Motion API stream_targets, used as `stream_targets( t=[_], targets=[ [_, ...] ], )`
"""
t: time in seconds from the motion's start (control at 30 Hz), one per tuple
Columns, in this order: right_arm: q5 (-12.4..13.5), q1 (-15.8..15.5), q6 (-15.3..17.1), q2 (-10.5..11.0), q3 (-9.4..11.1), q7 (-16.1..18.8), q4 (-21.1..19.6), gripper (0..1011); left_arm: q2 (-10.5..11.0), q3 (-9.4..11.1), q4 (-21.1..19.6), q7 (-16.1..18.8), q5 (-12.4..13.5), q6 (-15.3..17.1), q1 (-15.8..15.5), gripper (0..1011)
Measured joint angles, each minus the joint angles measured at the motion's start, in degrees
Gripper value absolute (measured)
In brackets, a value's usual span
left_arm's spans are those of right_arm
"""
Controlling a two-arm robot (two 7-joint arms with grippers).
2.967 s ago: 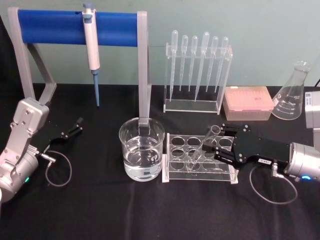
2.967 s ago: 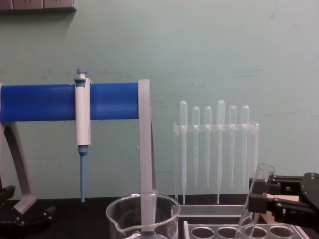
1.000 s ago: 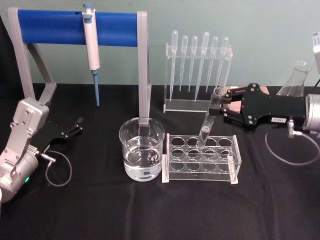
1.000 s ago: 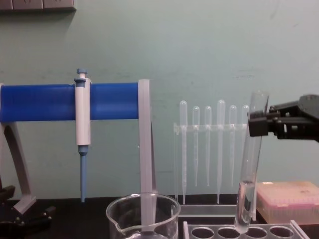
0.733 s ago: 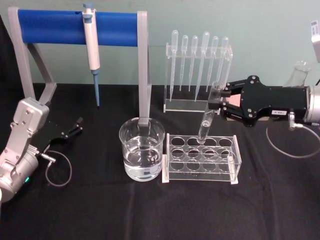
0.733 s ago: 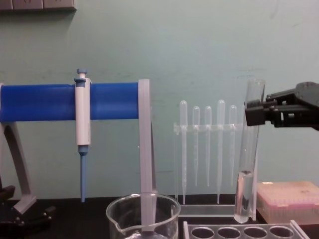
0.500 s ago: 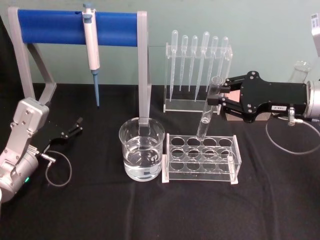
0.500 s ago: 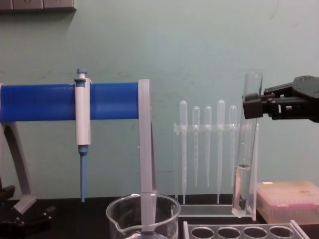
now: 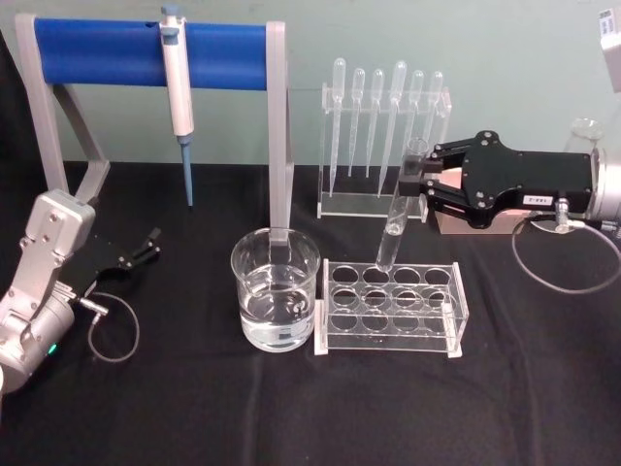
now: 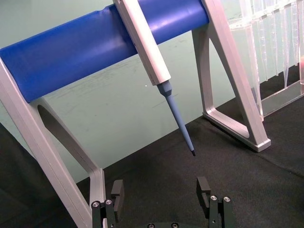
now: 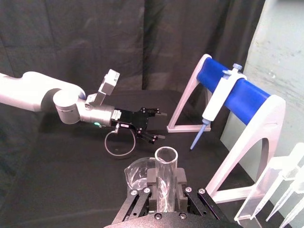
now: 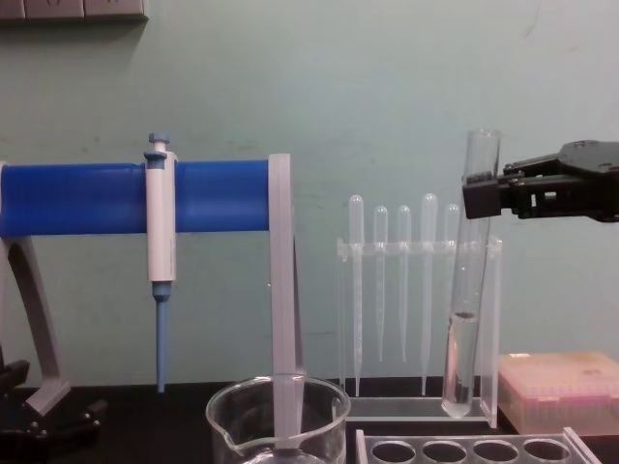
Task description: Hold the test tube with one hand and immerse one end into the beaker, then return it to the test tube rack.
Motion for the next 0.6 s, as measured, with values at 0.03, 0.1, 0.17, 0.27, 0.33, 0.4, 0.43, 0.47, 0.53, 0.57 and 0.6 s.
stream_targets(
  t=[0.03,0.1,0.17,0.27,0.33,0.4,0.43,0.47,0.53,0.57,0.6],
  targets=[
    [0.1,0.0,0.1,0.0,-0.1,-0.1,0.0,233,0.0,0.0,0.0,0.0,0.0,0.0,0.0,1000],
    [0.2,-0.1,0.1,0.0,-0.2,-0.3,0.0,233,0.0,0.0,0.0,0.0,0.0,0.0,0.0,1000],
    [0.2,-0.1,0.1,0.0,-0.2,-0.3,0.0,233,0.0,0.0,0.0,0.0,0.0,0.0,0.0,1000],
    [0.2,-0.1,0.1,0.0,-0.2,-0.3,0.0,233,0.0,0.0,0.0,0.0,0.0,0.0,0.0,1000],
    [0.2,-0.1,0.1,0.0,-0.2,-0.3,0.0,233,0.0,0.0,0.0,0.0,0.0,0.0,0.0,1000],
    [0.2,-0.1,0.1,0.0,-0.1,-0.3,0.0,233,0.0,0.0,0.0,0.0,0.0,0.0,0.0,1000],
    [0.2,-0.1,0.1,0.0,-0.1,-0.3,0.0,233,0.0,0.0,0.0,0.0,0.0,0.0,0.0,1000],
    [0.2,-0.1,0.1,0.0,-0.1,-0.3,0.0,233,0.0,0.0,0.0,0.0,0.0,0.0,0.0,1000],
    [0.2,-0.1,0.1,0.0,-0.1,-0.3,0.0,233,0.0,0.0,0.0,0.0,0.0,0.0,0.0,1000],
    [0.2,-0.1,0.1,0.0,-0.1,-0.3,0.0,233,0.0,0.0,0.0,0.0,0.0,0.0,0.0,1000],
    [0.2,-0.1,0.1,0.0,-0.1,-0.3,0.0,233,0.0,0.0,0.0,0.0,0.0,0.0,0.0,1000]
  ],
)
